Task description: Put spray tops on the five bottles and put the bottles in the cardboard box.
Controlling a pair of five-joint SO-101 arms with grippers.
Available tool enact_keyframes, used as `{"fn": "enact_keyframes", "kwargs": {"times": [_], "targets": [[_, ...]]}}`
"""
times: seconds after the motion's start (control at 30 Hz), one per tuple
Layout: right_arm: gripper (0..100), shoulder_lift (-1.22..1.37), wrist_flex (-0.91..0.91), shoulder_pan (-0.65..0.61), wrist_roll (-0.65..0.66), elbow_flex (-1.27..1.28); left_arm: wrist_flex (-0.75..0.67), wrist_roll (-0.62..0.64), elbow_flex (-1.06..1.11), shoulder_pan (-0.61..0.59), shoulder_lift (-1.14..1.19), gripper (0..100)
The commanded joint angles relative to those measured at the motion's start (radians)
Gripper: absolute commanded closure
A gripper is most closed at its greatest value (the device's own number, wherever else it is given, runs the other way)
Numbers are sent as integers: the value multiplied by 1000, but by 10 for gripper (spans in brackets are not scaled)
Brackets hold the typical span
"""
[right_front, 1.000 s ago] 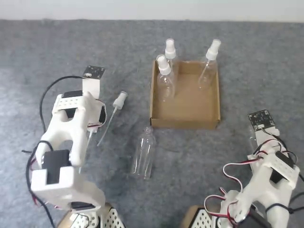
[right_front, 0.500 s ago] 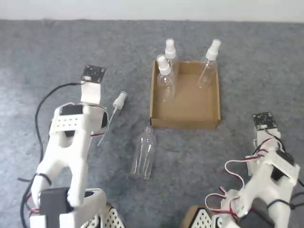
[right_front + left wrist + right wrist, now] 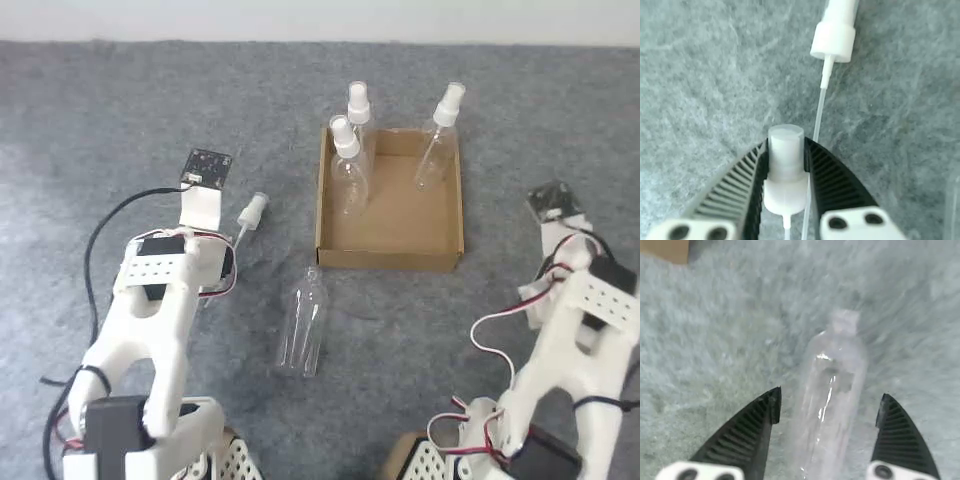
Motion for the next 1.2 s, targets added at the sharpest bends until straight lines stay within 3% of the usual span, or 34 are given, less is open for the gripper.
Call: {"fn": "enact_keyframes", "kwargs": {"times": [0.0,0.1,0.4,0.63,0.93,1.03,1.17], "targets": [[738,8,22,-12,3,-91,-20,15,-2,3,-49,988],[738,68,28,-8,64,-115,-20,11,-2,5,-48,988],[740,341,27,113,69,-328,-20,11,-2,5,-48,988],[743,492,30,87,133,-365,-20,11,-1,5,-48,988],[992,530,24,93,132,-365,-20,11,-1,6,-48,988],[994,501,30,84,120,-381,-20,11,-1,6,-48,988],[994,340,31,5,-23,-397,-14,17,-28,-2,-66,988]]}}
